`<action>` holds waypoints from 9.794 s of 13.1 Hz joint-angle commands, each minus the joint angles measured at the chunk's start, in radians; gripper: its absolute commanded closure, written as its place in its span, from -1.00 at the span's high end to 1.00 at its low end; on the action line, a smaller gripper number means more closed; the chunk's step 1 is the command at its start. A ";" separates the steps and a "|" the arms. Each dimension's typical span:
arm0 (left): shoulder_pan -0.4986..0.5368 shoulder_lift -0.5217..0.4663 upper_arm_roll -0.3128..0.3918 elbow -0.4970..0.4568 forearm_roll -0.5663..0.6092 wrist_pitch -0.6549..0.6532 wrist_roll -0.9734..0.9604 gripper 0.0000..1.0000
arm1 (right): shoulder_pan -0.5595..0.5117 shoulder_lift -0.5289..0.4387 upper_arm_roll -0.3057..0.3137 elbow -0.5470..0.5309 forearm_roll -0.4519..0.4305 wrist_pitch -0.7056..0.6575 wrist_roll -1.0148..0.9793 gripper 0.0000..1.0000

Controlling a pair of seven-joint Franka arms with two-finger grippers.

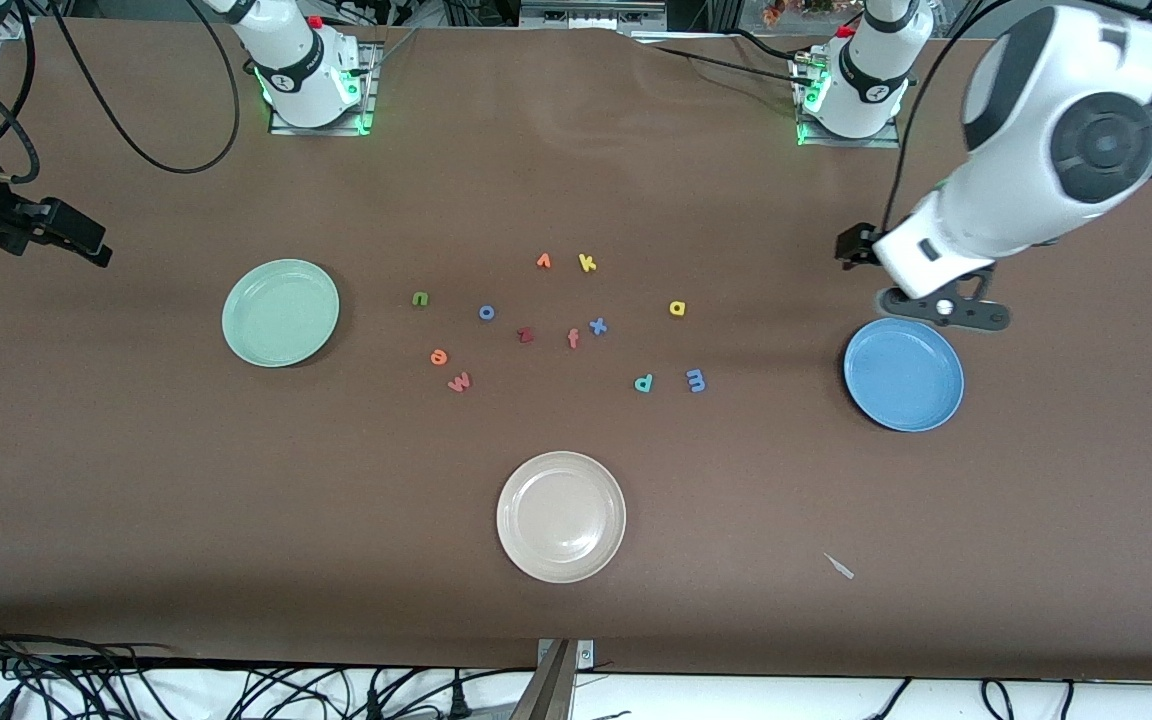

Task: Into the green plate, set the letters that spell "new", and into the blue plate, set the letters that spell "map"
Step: 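Reach the right gripper to green u while the left gripper reaches yellow d, then grasp green u with the right gripper while the left gripper grasps yellow d, then lower green u onto the green plate and open the right gripper, then place d on the blue plate while the right gripper reaches orange e, then grasp orange e with the right gripper while the left gripper reaches blue E, then place e on the green plate while the left gripper lowers onto E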

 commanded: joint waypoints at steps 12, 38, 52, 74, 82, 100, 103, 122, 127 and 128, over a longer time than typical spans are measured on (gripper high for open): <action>-0.119 0.080 -0.162 -0.355 -0.081 0.571 -0.191 1.00 | 0.116 0.296 0.024 -0.060 0.050 0.249 0.451 1.00; -0.208 0.401 -0.166 -0.377 0.207 0.877 -0.349 0.25 | 0.405 0.356 0.127 -0.701 0.024 0.993 1.228 0.39; -0.204 0.423 -0.165 -0.365 0.206 0.880 -0.349 -0.31 | 0.403 0.320 0.110 -0.685 0.024 0.984 1.198 -0.91; 0.046 0.315 -0.188 -0.242 0.114 0.483 0.062 -0.60 | 0.405 0.329 -0.119 -0.435 0.047 0.605 0.634 1.00; 0.336 0.303 -0.180 -0.237 0.161 0.409 0.592 -0.52 | 0.471 0.548 0.024 -0.249 0.045 0.701 1.079 0.34; 0.272 0.367 -0.297 -0.148 0.090 0.475 -0.106 1.00 | 0.480 0.521 -0.023 -0.246 0.025 0.754 1.046 -0.82; 0.185 0.378 -0.297 -0.162 0.062 0.582 -0.316 1.00 | 0.478 0.444 -0.112 -0.250 0.027 0.540 0.813 -0.82; 0.028 0.585 -0.277 -0.082 0.338 0.812 -0.840 0.72 | 0.486 0.264 -0.310 -0.489 0.045 0.618 0.347 1.00; 0.028 0.587 -0.275 -0.082 0.342 0.811 -0.835 0.27 | 0.489 0.465 -0.142 -0.179 0.047 0.585 0.781 0.99; 0.026 0.588 -0.275 -0.082 0.361 0.811 -0.837 0.07 | 0.489 0.505 -0.105 -0.146 0.045 0.594 0.894 0.98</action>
